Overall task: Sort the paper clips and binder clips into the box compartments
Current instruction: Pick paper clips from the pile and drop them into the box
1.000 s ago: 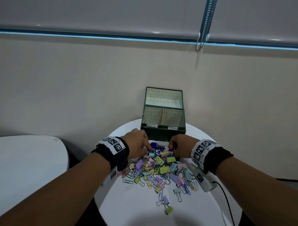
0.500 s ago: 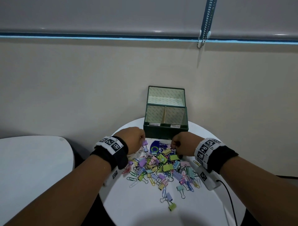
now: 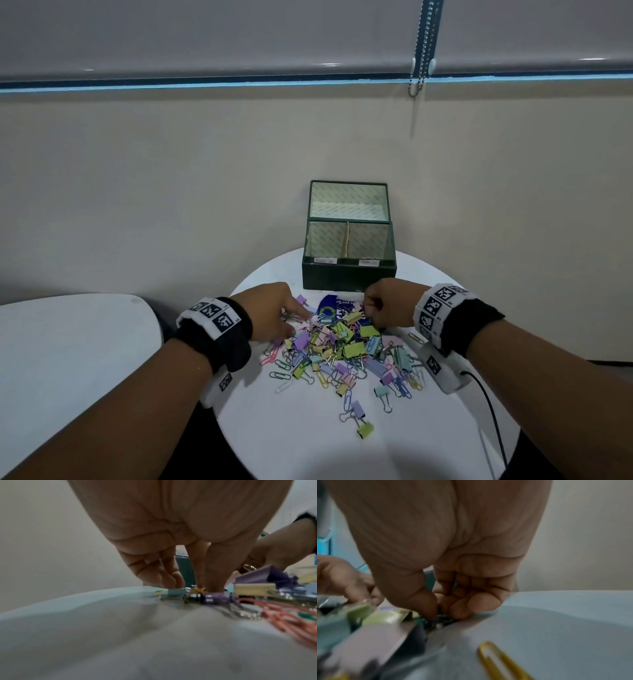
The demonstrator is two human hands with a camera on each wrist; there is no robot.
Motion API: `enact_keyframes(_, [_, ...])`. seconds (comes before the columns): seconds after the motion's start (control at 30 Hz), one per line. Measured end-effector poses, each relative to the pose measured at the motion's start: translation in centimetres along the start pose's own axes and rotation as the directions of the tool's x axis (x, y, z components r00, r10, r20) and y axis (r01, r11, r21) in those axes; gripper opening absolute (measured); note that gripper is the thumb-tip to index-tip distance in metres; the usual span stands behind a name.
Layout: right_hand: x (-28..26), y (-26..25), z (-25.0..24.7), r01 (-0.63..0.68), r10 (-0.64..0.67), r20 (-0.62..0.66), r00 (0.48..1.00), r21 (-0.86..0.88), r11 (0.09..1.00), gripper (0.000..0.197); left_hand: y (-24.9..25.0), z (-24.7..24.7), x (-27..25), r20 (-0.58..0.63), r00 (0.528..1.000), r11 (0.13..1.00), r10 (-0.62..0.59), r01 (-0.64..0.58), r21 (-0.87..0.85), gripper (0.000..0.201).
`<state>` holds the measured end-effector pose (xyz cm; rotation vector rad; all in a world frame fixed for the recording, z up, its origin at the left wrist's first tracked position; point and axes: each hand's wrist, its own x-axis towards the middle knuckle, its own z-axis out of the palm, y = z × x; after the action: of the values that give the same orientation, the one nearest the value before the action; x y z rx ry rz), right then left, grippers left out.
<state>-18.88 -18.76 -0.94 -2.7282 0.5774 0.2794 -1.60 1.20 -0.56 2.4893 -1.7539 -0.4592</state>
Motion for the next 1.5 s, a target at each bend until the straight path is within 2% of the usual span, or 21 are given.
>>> enact_keyframes(0.07, [-0.5,0.7,-0.8,-0.016,0.026,-0.051,0.998,0.174,0.985,0.011,0.0,-0.1,-0.2,-0.030,1.000,0.999,0.006,-0.007,-0.051,0.035])
enact_keyframes(0.13, [-1.2,1.5,-1.7,-0.036,0.079,-0.077,0.994,0.449,0.893,0.014,0.0,-0.1,-0.4,-0.063,0.998,0.998,-0.002,-0.002,-0.070,0.028])
enact_keyframes(0.2, [-1.9,2.4,-2.3,-0.066,0.161,-0.052,0.986,0.754,0.653,0.020,0.0,-0.1,-0.7,-0.067,0.997,0.999,-0.027,0.025,-0.025,0.028])
enact_keyframes(0.23, [-2.3,2.8,-2.4,-0.088,0.194,-0.017,0.981,0.849,0.520,0.023,0.0,0.0,-0.8,-0.051,0.998,1.000,-0.031,0.031,0.001,0.032])
enact_keyframes(0.27, [-2.7,3.3,-2.4,-0.113,0.208,0.020,0.978,0.887,0.447,0.023,0.1,0.0,-1.0,-0.038,0.999,0.999,-0.023,0.025,0.027,0.035])
enact_keyframes(0.3, [-3.1,3.8,-2.4,-0.141,0.202,0.053,0.978,0.879,0.456,0.022,0.2,0.1,-1.0,-0.029,1.000,0.999,-0.007,0.008,0.053,0.035])
enact_keyframes(0.33, [-3.5,4.1,-2.2,-0.174,0.186,0.084,0.979,0.818,0.549,0.020,0.5,0.0,-1.1,-0.026,0.999,0.997,0.022,-0.019,0.078,0.033])
enact_keyframes(0.4, [-4.3,4.4,-1.6,-0.192,0.150,0.126,0.981,0.469,0.862,0.017,1.0,-0.1,-1.0,-0.025,0.996,0.990,0.090,-0.087,0.115,0.028])
enact_keyframes(0.43, [-4.6,4.4,-1.3,-0.170,0.149,0.113,0.982,0.213,0.962,0.019,1.1,0.0,-1.0,-0.029,0.994,0.988,0.109,-0.105,0.118,0.030])
enact_keyframes(0.47, [-4.8,4.4,-0.8,-0.145,0.145,0.074,0.987,-0.005,0.989,0.018,1.1,0.0,-0.9,-0.036,0.993,0.988,0.109,-0.104,0.112,0.033])
enact_keyframes(0.5, [-5.0,4.2,-0.3,-0.136,0.141,0.032,0.989,-0.130,0.982,0.015,1.0,0.1,-0.9,-0.044,0.994,0.990,0.097,-0.092,0.108,0.036])
enact_keyframes(0.53, [-5.1,4.0,0.1,-0.134,0.136,0.003,0.991,-0.175,0.976,0.011,0.9,0.1,-0.8,-0.050,0.995,0.991,0.086,-0.080,0.105,0.037])
enact_keyframes(0.6, [-4.9,3.8,0.7,-0.131,0.132,-0.008,0.991,-0.165,0.978,0.005,0.8,0.3,-0.7,-0.047,0.996,0.991,0.080,-0.075,0.112,0.035])
enact_keyframes(0.8, [-4.4,3.4,0.8,-0.126,0.134,0.035,0.990,-0.171,0.977,0.011,0.7,0.7,-0.5,-0.042,0.999,0.996,0.024,-0.020,0.083,0.035])
enact_keyframes(0.93, [-4.9,4.3,-0.1,-0.092,0.089,-0.029,0.996,-0.131,0.987,0.015,0.7,0.0,-0.8,-0.131,0.989,0.998,0.063,-0.061,0.021,0.037])
enact_keyframes(1.03, [-5.6,4.6,0.2,-0.071,0.071,-0.008,0.997,-0.163,0.984,0.010,0.2,-1.2,-1.5,-0.191,0.981,0.995,0.041,-0.057,-0.081,0.030])
enact_keyframes(1.13, [-5.9,4.6,1.4,-0.056,0.051,-0.030,0.998,-0.205,0.977,0.016,-0.4,-2.0,-2.7,-0.091,0.995,0.977,-0.028,0.008,-0.215,0.030])
enact_keyframes(1.23, [-6.0,4.3,1.9,-0.091,0.090,-0.013,0.996,-0.215,0.972,0.009,-0.4,-1.6,-4.0,0.023,1.000,0.976,-0.019,0.023,-0.219,0.032])
enact_keyframes(1.37, [-6.4,4.2,2.1,-0.169,0.174,0.020,0.984,-0.162,0.972,0.009,-0.3,-0.4,-5.2,0.067,0.997,0.952,-0.023,0.042,-0.305,0.026])
enact_keyframes(1.47, [-7.3,4.5,1.3,-0.173,0.173,0.001,0.985,-0.085,0.981,0.018,-0.2,-0.3,-6.1,0.032,0.999,0.985,-0.018,0.023,-0.168,0.016])
enact_keyframes(1.5, [-7.6,4.6,0.9,-0.152,0.153,-0.020,0.988,0.061,0.987,0.022,0.1,-0.4,-6.5,0.030,0.999,0.998,-0.012,0.014,-0.055,0.021])
